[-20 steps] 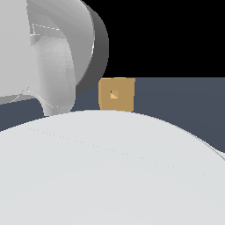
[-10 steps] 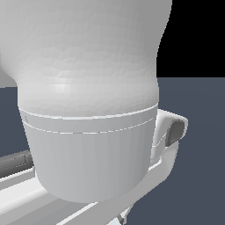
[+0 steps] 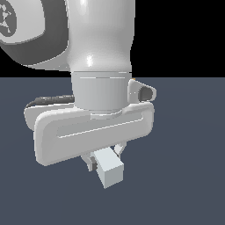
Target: Insert the peg into the horizontal hole in a box.
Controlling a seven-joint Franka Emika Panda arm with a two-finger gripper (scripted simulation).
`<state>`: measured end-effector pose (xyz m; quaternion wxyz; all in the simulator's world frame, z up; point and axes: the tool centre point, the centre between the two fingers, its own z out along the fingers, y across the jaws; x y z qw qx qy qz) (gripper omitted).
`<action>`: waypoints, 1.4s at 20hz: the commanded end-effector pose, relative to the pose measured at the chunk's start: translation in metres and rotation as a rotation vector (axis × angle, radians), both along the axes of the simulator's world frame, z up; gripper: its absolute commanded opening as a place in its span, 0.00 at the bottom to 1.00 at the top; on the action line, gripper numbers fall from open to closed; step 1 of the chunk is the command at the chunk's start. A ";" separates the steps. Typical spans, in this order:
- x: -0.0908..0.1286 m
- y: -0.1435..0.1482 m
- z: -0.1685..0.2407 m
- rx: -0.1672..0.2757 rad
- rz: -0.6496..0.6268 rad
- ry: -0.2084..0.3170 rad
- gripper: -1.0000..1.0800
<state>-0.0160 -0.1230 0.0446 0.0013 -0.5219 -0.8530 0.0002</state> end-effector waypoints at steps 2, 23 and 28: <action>0.002 0.036 0.008 0.000 -0.035 -0.002 0.00; 0.038 0.233 0.047 -0.001 -0.225 -0.002 0.00; 0.047 0.260 0.052 -0.001 -0.252 -0.002 0.00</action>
